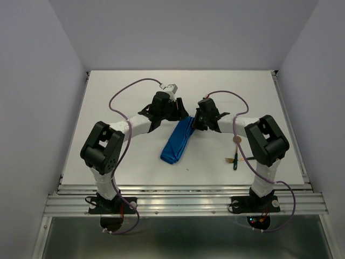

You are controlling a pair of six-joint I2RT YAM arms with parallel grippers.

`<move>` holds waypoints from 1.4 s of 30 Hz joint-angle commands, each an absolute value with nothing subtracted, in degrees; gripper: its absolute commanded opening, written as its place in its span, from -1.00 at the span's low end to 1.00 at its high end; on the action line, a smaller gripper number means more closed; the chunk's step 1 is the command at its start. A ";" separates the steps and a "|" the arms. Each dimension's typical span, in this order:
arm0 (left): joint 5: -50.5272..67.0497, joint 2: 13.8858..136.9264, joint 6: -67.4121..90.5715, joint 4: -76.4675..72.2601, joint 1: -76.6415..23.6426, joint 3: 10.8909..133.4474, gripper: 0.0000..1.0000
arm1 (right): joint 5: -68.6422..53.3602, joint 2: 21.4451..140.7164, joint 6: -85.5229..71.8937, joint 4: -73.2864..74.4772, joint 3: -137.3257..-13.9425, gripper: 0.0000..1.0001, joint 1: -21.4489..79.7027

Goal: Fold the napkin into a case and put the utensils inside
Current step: Pick up the top corner of the smaller rectangle folded napkin from the center of the board.

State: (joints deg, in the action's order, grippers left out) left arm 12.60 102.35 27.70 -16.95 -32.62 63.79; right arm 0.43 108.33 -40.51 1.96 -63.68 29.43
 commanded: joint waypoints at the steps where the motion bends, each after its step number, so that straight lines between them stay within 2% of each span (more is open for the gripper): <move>1: 15.81 104.31 23.38 -14.25 -33.83 67.84 0.19 | 0.44 105.56 -40.87 1.49 -63.46 -0.73 29.71; 19: 18.20 111.53 23.55 -13.45 -36.56 72.07 0.07 | -1.23 105.21 -40.34 1.76 -63.98 -0.73 29.71; 20: 17.32 111.71 23.55 -13.45 -36.74 72.07 0.03 | -1.32 105.21 -40.34 1.76 -63.98 -0.73 29.71; 21: 17.14 111.71 23.47 -13.27 -36.83 72.33 -0.13 | -1.41 105.21 -40.34 1.76 -63.98 -0.73 29.71; 24: 16.35 112.49 23.12 -12.31 -37.00 73.56 -0.44 | -1.76 105.29 -40.43 1.76 -63.90 -0.72 29.71; 26: 16.08 113.02 23.12 -11.78 -37.09 74.00 -0.52 | -2.11 105.55 -40.34 1.76 -63.98 -0.72 29.71; 30: 16.00 112.33 23.20 -11.78 -37.09 73.92 -0.54 | -2.46 106.08 -40.43 1.76 -64.16 -0.73 29.71; 31: 16.00 112.06 23.20 -11.95 -37.09 73.92 -0.66 | -2.55 106.08 -40.52 1.76 -64.16 -0.73 29.71; 32: 16.08 112.06 23.03 -11.87 -37.09 73.92 -0.66 | -2.55 106.08 -40.52 1.76 -64.25 -0.73 29.71; 33: 16.26 112.15 22.94 -11.69 -37.09 74.26 -0.87 | -2.55 106.08 -40.52 1.76 -64.34 -0.73 29.71; 34: 16.52 112.24 22.50 -11.34 -37.00 74.53 -0.97 | -2.46 106.00 -40.43 1.76 -64.34 -0.73 29.71; 42: 19.24 112.06 19.95 -9.67 -35.69 73.66 -1.00 | -1.14 101.70 -39.29 2.90 -63.02 -0.68 26.64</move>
State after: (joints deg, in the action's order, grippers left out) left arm 16.78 112.88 22.22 -9.82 -36.64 72.53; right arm -1.76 107.18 -40.32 3.11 -63.68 28.93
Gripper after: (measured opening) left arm 0.034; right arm 0.148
